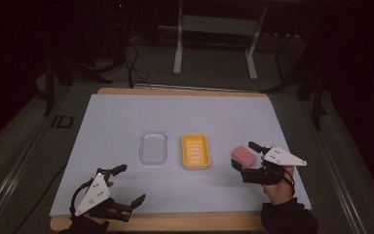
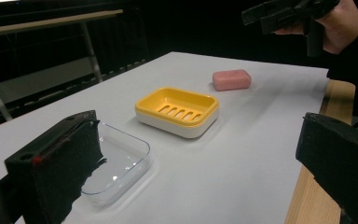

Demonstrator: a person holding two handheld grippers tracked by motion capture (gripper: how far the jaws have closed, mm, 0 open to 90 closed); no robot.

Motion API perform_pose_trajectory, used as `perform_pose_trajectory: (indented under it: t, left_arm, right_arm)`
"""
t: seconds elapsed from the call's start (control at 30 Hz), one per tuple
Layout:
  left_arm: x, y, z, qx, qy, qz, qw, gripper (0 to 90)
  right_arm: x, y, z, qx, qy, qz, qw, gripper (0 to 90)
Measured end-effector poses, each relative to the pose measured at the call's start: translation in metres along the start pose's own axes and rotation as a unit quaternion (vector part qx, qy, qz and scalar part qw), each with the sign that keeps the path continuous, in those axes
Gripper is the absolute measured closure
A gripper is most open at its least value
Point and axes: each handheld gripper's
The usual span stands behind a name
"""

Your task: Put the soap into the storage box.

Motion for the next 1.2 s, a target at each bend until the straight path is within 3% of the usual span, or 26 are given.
perform_pose_trajectory:
  t: [0.1, 0.37, 0.5, 0.67, 0.73, 0.87, 0.97, 1.03, 1.07, 1.1, 1.13, 1.2]
  left_arm:
    - [0.000, -0.001, 0.000, 0.001, 0.001, 0.000, 1.0000, 0.6]
    - [0.000, -0.001, 0.000, 0.008, 0.006, 0.004, 0.9999, 0.6]
    - [0.000, -0.001, -0.001, 0.010, 0.008, 0.007, 0.9999, 0.6]
    - [0.000, -0.002, -0.002, 0.012, 0.010, 0.006, 0.9999, 0.6]
    - [0.000, -0.003, -0.002, 0.012, 0.011, 0.007, 0.9999, 0.6]
    - [0.000, -0.002, -0.002, 0.013, 0.013, 0.009, 0.9998, 0.6]
    - [-0.001, -0.002, -0.003, 0.012, 0.014, 0.012, 0.9998, 0.6]
    - [-0.001, -0.001, -0.003, 0.012, 0.014, 0.012, 0.9997, 0.6]
    - [-0.001, -0.001, -0.003, 0.012, 0.015, 0.014, 0.9997, 0.6]
    - [-0.001, -0.001, -0.003, 0.012, 0.015, 0.014, 0.9997, 0.6]
    - [-0.001, -0.001, -0.003, 0.012, 0.016, 0.015, 0.9997, 0.6]
    - [-0.001, -0.001, -0.003, 0.012, 0.016, 0.015, 0.9997, 0.6]
  right_arm:
    - [0.000, 0.004, 0.001, 0.010, -0.012, 0.009, 0.9998, 10.6]
    - [0.000, 0.015, 0.002, 0.037, -0.017, 0.034, 0.9986, 10.6]
    - [0.000, 0.017, 0.001, 0.021, -0.025, 0.055, 0.9979, 13.4]
    - [0.000, 0.020, -0.003, 0.003, -0.005, 0.087, 0.9962, 13.3]
    - [0.000, 0.020, -0.005, 0.002, 0.008, 0.103, 0.9946, 12.7]
    - [0.004, 0.018, -0.008, -0.018, -0.005, 0.133, 0.9910, 12.3]
    - [0.008, 0.017, -0.014, -0.001, 0.016, 0.171, 0.9851, 12.2]
    - [0.009, 0.017, -0.015, 0.001, 0.016, 0.178, 0.9840, 12.2]
    - [0.010, 0.016, -0.018, 0.001, 0.017, 0.195, 0.9807, 12.2]
    - [0.010, 0.016, -0.018, 0.001, 0.017, 0.195, 0.9807, 12.2]
    - [0.011, 0.015, -0.021, 0.013, 0.029, 0.211, 0.9769, 12.2]
    - [0.011, 0.015, -0.022, 0.016, 0.033, 0.217, 0.9755, 12.2]
Point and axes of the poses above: each handheld gripper's, and its own axes: y roughly forward along the jaws, x roughly out of its top, z roughly to its left, and after that the axes turned 7 degrees about -y, right-handed
